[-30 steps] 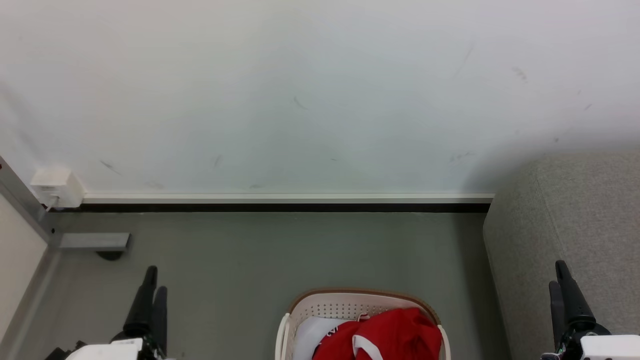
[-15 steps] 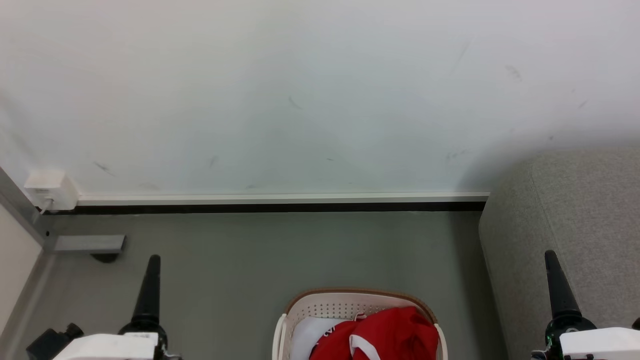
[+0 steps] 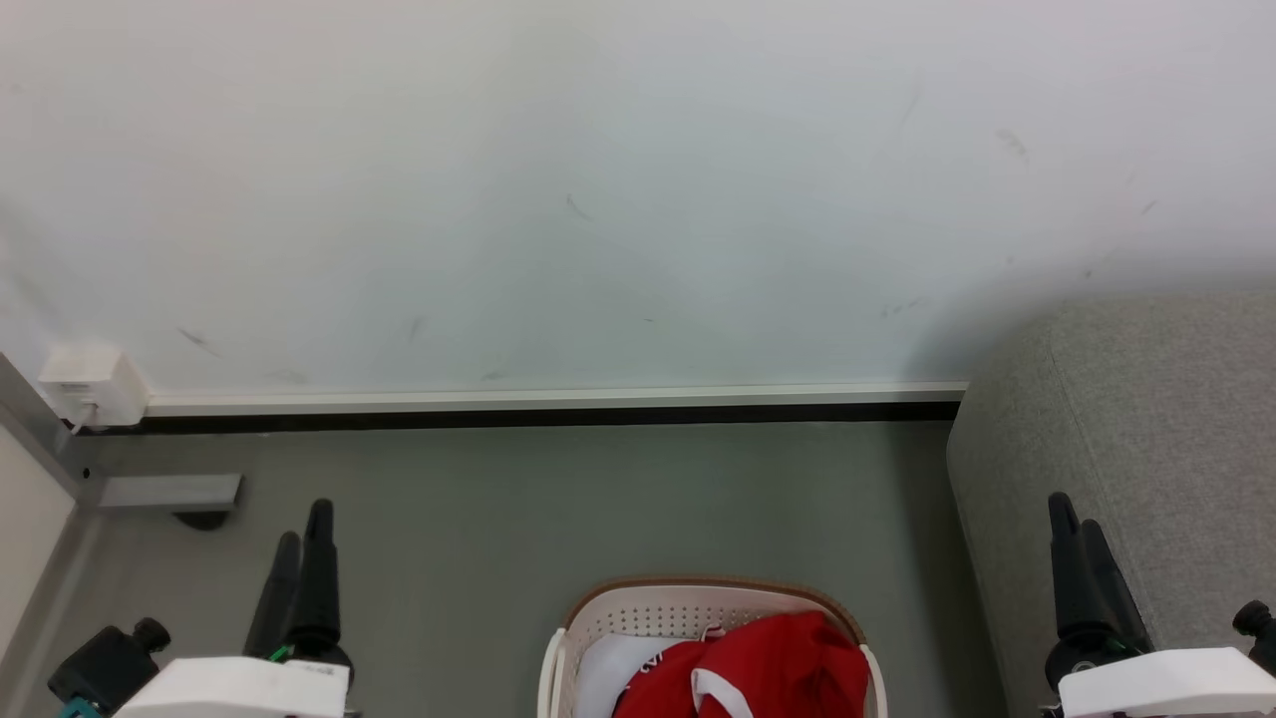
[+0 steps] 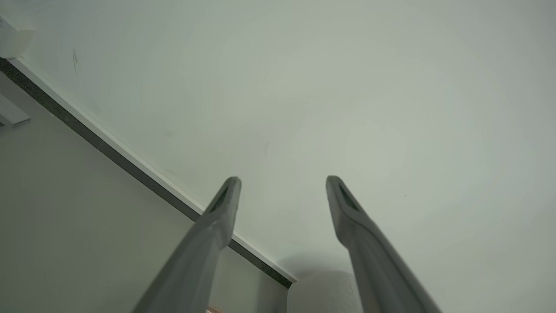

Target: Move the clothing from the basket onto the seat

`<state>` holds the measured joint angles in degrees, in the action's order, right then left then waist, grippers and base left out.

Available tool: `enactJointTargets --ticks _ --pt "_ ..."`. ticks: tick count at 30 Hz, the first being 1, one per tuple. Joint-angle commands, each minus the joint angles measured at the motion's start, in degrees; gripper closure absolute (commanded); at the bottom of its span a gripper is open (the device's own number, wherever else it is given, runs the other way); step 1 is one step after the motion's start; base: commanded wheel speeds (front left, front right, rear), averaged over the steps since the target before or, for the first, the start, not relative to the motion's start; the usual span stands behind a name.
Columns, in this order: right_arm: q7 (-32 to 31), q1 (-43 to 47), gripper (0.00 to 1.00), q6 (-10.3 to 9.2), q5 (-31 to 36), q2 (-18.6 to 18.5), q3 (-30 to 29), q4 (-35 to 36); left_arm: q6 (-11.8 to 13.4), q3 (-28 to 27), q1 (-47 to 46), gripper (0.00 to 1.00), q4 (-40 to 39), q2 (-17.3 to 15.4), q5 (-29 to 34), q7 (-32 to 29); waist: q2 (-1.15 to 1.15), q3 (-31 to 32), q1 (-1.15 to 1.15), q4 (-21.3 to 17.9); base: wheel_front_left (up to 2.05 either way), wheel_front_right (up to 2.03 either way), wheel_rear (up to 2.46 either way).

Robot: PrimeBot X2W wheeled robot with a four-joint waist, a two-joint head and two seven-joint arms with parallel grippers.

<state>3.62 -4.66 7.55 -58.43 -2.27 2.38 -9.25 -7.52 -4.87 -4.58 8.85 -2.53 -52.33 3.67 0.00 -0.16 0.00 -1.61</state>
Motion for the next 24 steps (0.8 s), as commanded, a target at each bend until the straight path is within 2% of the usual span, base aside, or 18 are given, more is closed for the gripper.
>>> enactJointTargets --ticks 1,13,24 --pt "0.58 -1.61 0.00 -0.04 2.31 -0.62 0.30 1.01 0.01 0.00 -0.76 0.00 -0.95 -0.70 2.60 0.52 0.00 0.00 0.00 -0.05 0.00 0.00 0.00" --pt "2.73 -1.71 0.00 -0.05 15.37 -0.67 0.64 0.41 1.57 1.75 -0.50 0.00 -0.52 -1.83 16.18 2.77 0.00 0.07 0.00 -0.54 0.00 0.00 0.00" --pt "4.55 -1.85 0.00 -0.06 23.28 -0.71 1.92 -0.94 3.18 3.68 -0.27 0.00 0.12 -2.87 23.51 4.49 0.00 0.41 0.00 -0.98 0.00 0.00 0.00"
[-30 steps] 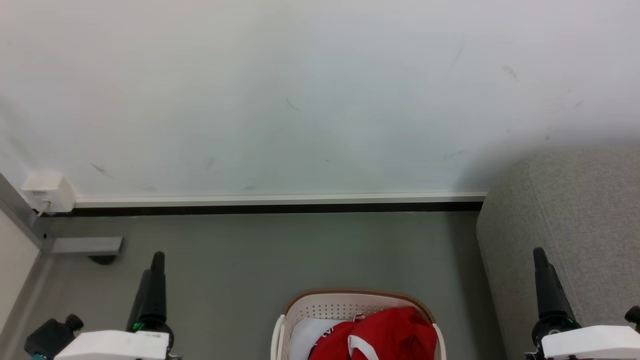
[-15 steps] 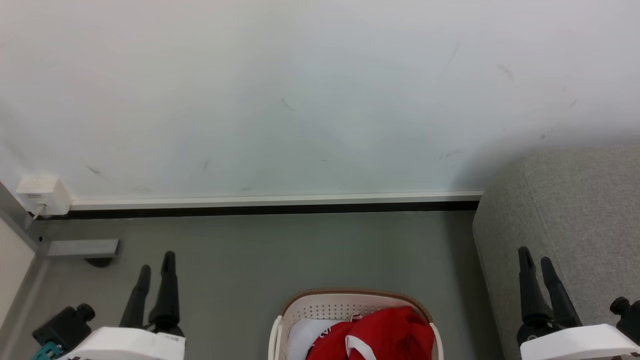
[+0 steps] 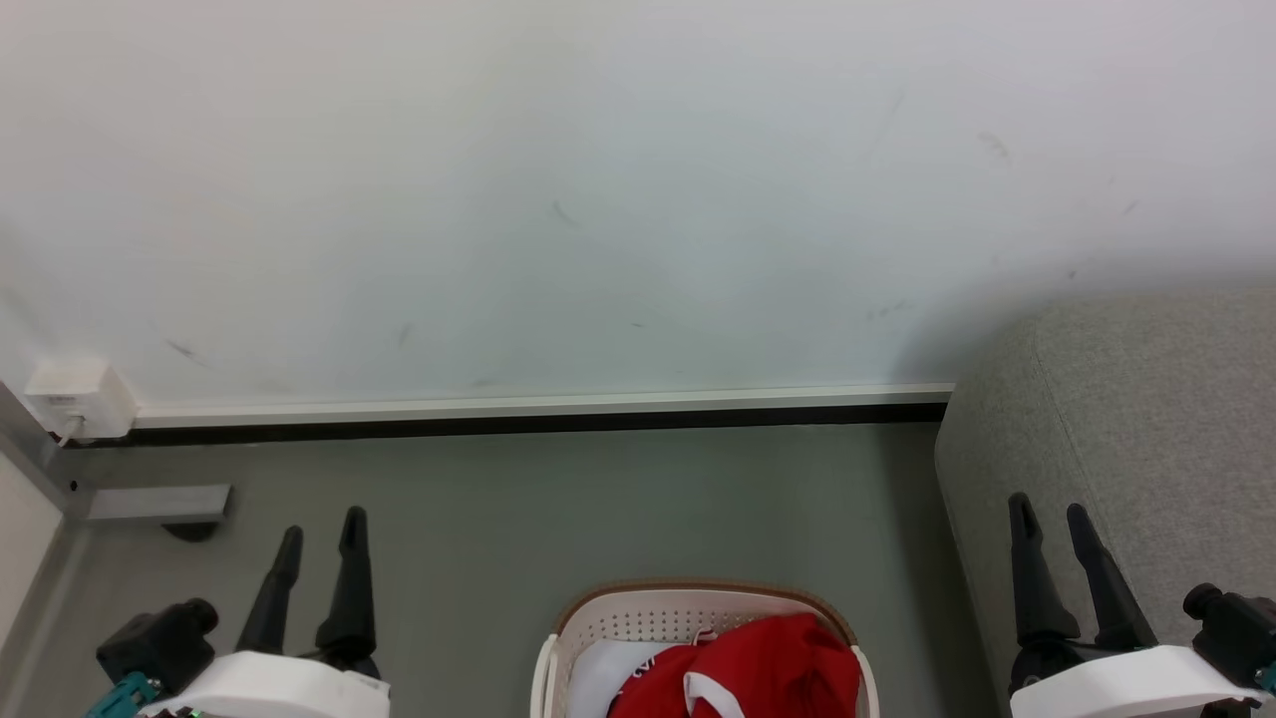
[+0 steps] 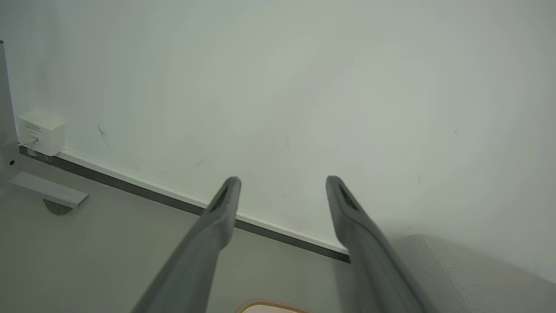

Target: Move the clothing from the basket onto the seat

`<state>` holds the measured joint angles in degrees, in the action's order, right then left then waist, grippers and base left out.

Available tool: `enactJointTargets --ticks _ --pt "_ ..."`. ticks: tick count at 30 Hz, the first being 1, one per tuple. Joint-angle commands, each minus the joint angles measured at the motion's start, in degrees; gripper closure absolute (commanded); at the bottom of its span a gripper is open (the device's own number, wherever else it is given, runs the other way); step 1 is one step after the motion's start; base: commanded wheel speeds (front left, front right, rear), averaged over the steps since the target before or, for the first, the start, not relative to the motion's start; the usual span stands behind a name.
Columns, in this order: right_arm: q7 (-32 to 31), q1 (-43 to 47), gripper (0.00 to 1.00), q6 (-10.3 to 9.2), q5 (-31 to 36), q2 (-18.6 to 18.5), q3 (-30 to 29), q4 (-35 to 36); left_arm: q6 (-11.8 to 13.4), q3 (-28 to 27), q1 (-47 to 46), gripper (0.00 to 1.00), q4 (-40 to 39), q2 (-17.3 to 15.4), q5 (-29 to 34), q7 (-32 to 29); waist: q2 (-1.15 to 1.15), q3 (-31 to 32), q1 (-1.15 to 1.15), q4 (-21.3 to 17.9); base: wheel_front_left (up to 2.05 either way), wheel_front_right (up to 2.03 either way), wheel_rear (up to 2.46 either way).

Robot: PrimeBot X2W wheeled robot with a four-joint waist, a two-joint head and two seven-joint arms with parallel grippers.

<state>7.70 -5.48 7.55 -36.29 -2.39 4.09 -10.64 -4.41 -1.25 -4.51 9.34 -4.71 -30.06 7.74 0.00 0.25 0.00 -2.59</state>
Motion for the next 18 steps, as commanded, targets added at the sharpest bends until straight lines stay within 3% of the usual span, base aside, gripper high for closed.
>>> enactJointTargets --ticks 1,18 --pt "0.66 -1.03 0.00 -0.06 1.70 -0.59 0.32 0.40 0.24 0.21 -0.32 0.00 -0.36 -0.76 1.74 0.56 0.00 0.02 0.00 -0.04 0.00 0.00 0.00" --pt "3.10 -1.85 0.00 -0.08 11.40 -0.65 1.87 -3.06 1.83 1.87 -0.04 0.00 0.16 -1.70 11.34 3.04 0.00 0.36 0.00 -0.79 0.00 0.00 0.00"
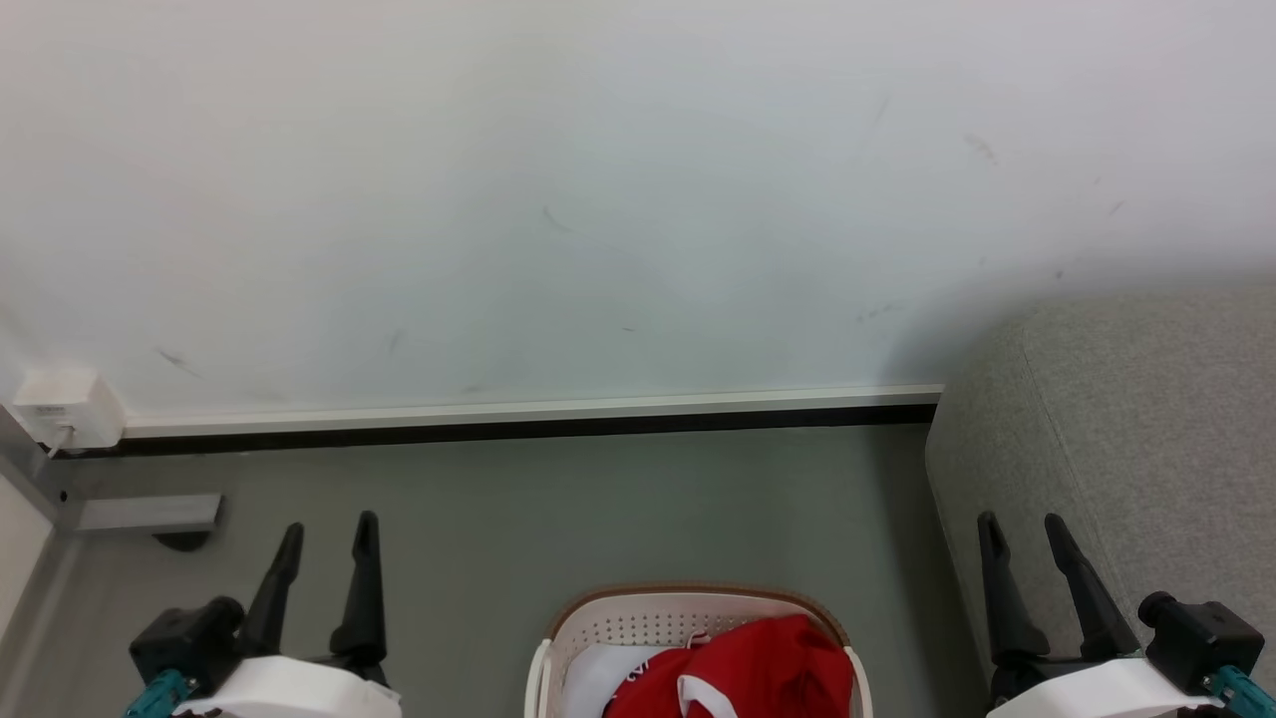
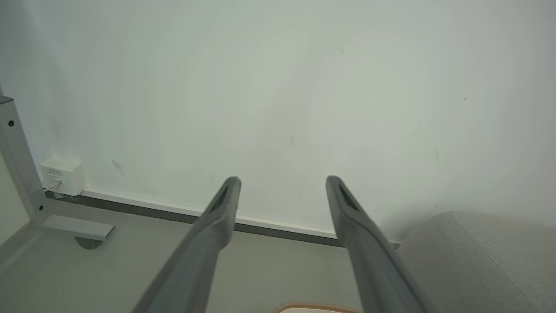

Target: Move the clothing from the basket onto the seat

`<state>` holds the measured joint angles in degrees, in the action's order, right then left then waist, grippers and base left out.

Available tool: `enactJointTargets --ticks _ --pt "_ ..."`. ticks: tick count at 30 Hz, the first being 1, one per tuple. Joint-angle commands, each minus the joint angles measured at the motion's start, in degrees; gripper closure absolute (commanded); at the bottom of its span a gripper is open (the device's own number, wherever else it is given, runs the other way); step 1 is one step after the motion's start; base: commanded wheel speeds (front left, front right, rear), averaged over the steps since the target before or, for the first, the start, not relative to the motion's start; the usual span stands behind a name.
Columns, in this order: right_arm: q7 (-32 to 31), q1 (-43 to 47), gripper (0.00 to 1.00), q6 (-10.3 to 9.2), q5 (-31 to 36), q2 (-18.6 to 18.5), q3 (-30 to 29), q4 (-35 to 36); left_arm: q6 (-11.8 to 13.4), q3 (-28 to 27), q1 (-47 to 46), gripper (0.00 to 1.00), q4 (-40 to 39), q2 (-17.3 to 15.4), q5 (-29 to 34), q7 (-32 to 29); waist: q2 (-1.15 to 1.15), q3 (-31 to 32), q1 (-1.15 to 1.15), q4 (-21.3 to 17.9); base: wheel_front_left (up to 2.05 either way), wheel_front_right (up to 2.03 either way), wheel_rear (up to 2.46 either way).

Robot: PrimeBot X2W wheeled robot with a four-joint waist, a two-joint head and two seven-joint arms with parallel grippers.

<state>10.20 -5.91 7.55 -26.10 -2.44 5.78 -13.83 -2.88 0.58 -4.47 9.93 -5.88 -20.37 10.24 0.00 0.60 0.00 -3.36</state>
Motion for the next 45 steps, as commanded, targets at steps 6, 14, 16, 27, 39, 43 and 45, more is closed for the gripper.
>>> enactJointTargets --ticks 6,14,16,27,39,43,45 --pt "1.26 -1.55 0.00 -0.09 3.52 -0.61 0.42 -0.14 0.38 0.41 -0.11 0.00 -0.41 -0.61 4.54 1.24 0.00 0.16 0.00 -0.23 0.00 0.00 0.00" --pt "2.30 -1.51 0.00 -0.09 6.62 -0.61 0.95 -0.25 0.75 0.69 0.16 0.00 -0.53 -0.71 8.43 2.20 0.00 0.37 0.00 -0.58 0.00 0.00 0.00" --pt "2.55 -1.52 0.00 -0.09 7.17 -0.62 1.03 -0.23 0.79 0.69 0.18 0.00 -0.55 -0.72 9.12 2.53 0.00 0.35 0.00 -0.66 0.00 0.00 0.00" --pt "3.60 -1.61 0.00 -0.10 10.19 -0.63 0.92 -0.43 0.38 0.08 0.20 0.00 -0.15 -0.48 12.92 3.70 0.00 0.40 0.00 -1.25 0.00 0.00 0.00" --pt "4.86 -1.40 0.00 -0.12 14.13 -0.63 1.20 0.47 -0.75 -1.39 0.31 0.00 1.14 0.46 16.72 4.80 0.00 0.30 0.00 -1.91 0.00 0.00 0.00" --pt "4.94 -1.32 0.00 -0.12 15.02 -0.64 1.05 0.55 -1.09 -1.89 0.03 0.00 1.62 0.77 17.57 4.97 0.00 0.40 0.00 -1.94 0.00 0.00 0.00" --pt "4.94 -1.30 0.00 -0.12 15.08 -0.64 0.94 0.56 -1.16 -2.20 -0.03 0.00 1.70 0.89 17.70 4.94 0.00 0.41 0.00 -1.92 0.00 0.00 0.00"
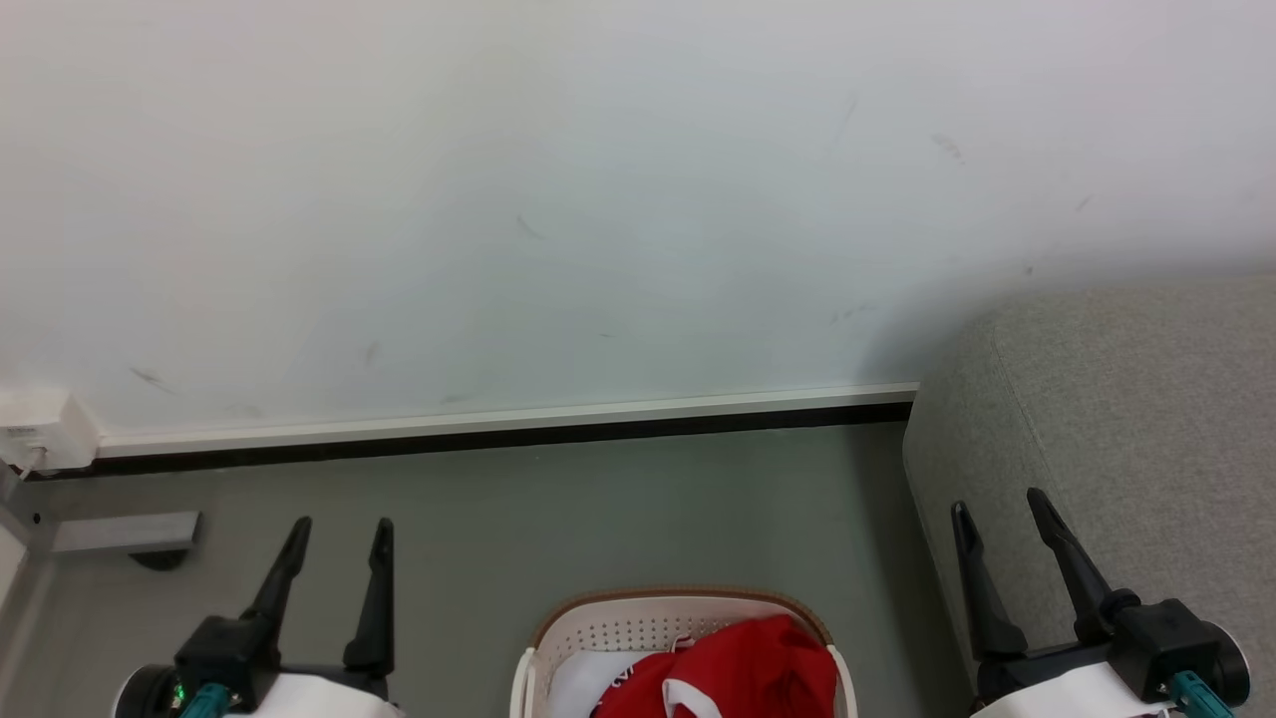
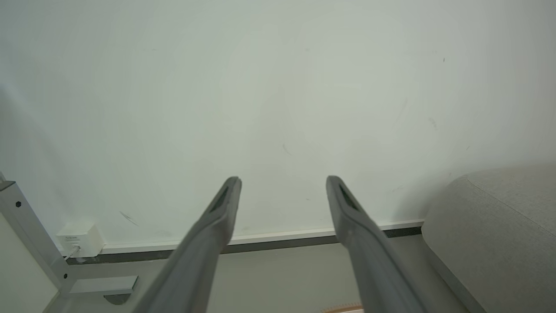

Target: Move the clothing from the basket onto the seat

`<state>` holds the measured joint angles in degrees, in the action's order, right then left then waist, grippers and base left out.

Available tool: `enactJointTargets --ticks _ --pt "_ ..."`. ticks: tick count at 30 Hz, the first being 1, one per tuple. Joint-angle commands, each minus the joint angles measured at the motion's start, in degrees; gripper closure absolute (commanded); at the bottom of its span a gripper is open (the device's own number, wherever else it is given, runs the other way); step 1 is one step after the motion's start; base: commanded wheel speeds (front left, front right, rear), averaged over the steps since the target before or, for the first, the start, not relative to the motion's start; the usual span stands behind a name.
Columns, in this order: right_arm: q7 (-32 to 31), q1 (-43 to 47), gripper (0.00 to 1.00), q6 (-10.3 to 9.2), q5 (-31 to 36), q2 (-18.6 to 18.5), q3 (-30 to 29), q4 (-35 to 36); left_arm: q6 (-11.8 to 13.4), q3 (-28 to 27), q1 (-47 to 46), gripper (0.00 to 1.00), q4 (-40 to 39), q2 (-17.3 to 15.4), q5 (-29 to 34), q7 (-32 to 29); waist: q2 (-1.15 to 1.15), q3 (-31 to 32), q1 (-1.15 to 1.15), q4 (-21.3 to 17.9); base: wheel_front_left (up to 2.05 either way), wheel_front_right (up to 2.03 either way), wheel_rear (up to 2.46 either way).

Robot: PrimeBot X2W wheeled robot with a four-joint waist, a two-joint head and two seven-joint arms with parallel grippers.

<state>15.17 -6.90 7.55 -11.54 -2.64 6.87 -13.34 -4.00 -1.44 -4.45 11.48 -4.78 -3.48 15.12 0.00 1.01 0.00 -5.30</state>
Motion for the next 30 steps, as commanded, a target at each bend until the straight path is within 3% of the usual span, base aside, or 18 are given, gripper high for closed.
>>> enactJointTargets --ticks 1,18,30 --pt "-0.03 -0.30 0.00 -0.12 0.54 -0.44 -0.18 0.06 -0.14 -0.30 -0.08 0.00 0.17 -0.11 0.84 0.06 0.00 0.01 0.00 0.03 0.00 0.00 0.00" --pt "-0.03 -0.89 0.00 -0.12 0.63 -0.42 -0.35 -0.24 -0.99 -1.79 -0.39 0.00 0.06 0.95 1.08 0.06 0.00 -0.29 0.00 -0.49 0.00 0.00 0.00" --pt "-0.03 -2.00 0.00 -0.12 2.00 -0.37 -1.21 1.27 -2.71 -2.51 -2.19 0.00 1.27 1.32 -2.04 0.05 0.00 -4.67 0.00 -3.91 0.00 0.00 0.00"
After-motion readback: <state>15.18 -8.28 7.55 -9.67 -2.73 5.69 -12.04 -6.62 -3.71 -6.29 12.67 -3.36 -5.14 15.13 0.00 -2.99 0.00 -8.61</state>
